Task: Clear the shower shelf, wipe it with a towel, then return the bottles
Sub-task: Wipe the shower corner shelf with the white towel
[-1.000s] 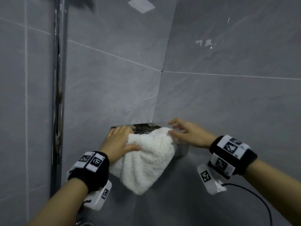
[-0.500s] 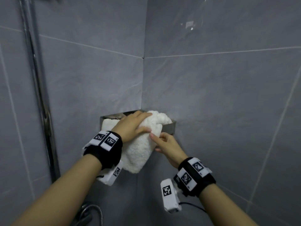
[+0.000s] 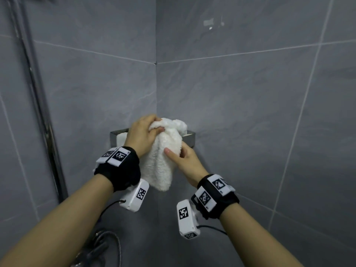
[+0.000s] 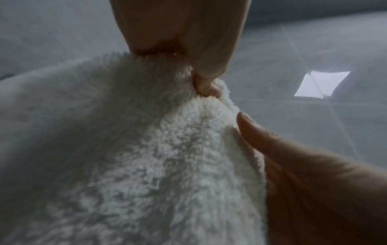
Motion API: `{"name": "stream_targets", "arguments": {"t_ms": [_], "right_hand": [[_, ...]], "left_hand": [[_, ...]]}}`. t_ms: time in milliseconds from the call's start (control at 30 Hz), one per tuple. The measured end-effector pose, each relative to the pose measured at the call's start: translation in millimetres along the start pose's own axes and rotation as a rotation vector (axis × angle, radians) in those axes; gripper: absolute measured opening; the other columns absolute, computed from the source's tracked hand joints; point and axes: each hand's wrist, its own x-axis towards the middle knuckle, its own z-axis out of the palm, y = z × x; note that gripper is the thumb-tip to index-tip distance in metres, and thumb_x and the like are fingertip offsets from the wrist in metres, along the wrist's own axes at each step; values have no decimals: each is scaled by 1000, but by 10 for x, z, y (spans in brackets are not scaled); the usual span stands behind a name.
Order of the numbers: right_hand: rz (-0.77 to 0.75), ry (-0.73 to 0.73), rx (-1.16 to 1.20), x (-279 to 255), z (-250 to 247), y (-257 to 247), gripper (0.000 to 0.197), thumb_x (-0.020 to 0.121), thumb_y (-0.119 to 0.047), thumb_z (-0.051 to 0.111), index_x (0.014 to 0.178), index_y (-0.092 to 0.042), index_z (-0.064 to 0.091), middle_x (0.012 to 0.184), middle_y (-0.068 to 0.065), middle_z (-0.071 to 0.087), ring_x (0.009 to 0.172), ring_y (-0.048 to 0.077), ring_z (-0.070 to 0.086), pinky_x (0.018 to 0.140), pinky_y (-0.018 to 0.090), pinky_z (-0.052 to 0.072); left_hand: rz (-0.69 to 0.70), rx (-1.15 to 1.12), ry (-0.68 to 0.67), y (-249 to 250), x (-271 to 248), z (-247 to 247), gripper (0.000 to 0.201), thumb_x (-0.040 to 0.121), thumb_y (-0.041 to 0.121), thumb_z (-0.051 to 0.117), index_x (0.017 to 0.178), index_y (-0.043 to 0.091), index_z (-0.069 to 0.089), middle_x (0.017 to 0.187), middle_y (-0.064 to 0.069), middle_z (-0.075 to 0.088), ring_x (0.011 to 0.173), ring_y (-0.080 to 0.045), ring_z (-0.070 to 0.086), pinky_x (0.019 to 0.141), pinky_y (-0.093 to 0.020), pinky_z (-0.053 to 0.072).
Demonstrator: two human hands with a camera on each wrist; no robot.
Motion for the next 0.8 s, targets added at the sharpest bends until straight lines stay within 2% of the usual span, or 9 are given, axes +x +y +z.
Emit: {"name": "stream_targets", "arguments": {"t_ms": [67, 167, 300, 367, 467, 533, 633, 733, 800], "right_hand": [[-82, -46, -36, -48, 4, -155, 44, 89, -14, 63, 131, -11, 49, 126, 10, 61, 117, 24, 60, 98, 39, 50], [-164, -76, -63, -72, 14, -466, 38, 94, -15, 55, 130, -10, 49, 128, 12, 60, 116, 25, 60, 100, 45, 49], [-296, -137, 19, -86, 42, -966, 33, 96, -5, 47, 126, -19, 47, 126, 8, 56, 119, 23, 55, 104, 42, 45], [-326, -205, 65, -94, 32, -1218, 32, 97, -3, 44, 125, -19, 46, 119, 3, 59, 111, 17, 58, 100, 35, 48], [-304, -283, 68, -114, -36, -1452, 27, 98, -4, 42, 116, -22, 51, 106, -4, 63, 93, 6, 65, 86, 22, 54], [-256, -321, 66, -141, -113, -1475, 27, 98, -4, 39, 111, -23, 53, 97, -8, 66, 85, 2, 67, 78, 19, 55], [-155, -386, 68, -198, -230, -1394, 28, 99, -3, 36, 107, -22, 54, 86, -13, 72, 79, 3, 69, 72, 19, 56], [-63, -498, 26, -238, -298, -1304, 27, 99, -3, 35, 108, -21, 53, 85, -15, 73, 79, 1, 69, 70, 18, 55], [-22, -570, -9, -243, -328, -1254, 26, 98, -4, 37, 108, -20, 54, 88, -14, 72, 83, 1, 68, 72, 17, 54]], "left_hand": [[-11, -22, 70, 119, 9, -138, 14, 82, 22, 66, 87, 10, 61, 84, 2, 59, 80, -21, 54, 70, -28, 36], [-14, -75, 137, 342, 14, -396, 16, 83, 25, 66, 86, 11, 60, 82, 2, 61, 75, -16, 54, 66, -25, 36], [17, -147, 151, 697, 50, -791, 20, 84, 37, 62, 76, 22, 50, 66, 11, 53, 58, 2, 48, 56, -12, 37], [-15, -222, 100, 811, 81, -954, 31, 85, 47, 57, 81, 17, 53, 70, 9, 54, 62, -3, 48, 62, -20, 42], [-125, -430, -76, 806, 50, -1111, 57, 82, 58, 47, 99, 5, 56, 93, -1, 57, 85, -16, 54, 82, -39, 46], [-172, -543, -251, 699, -52, -1138, 53, 79, 64, 45, 106, 20, 59, 109, 2, 59, 100, -17, 57, 95, -42, 44], [-163, -600, -530, 449, -289, -1097, 69, 65, 75, 57, 124, 42, 45, 128, 19, 55, 116, -3, 54, 96, -26, 47], [-207, -683, -699, 260, -517, -970, 87, 57, 62, 74, 130, 36, 37, 126, 31, 54, 118, 10, 48, 87, -11, 45], [-292, -798, -771, 203, -644, -858, 93, 50, 48, 85, 128, 33, 37, 122, 28, 59, 116, 6, 52, 85, -12, 46]]}}
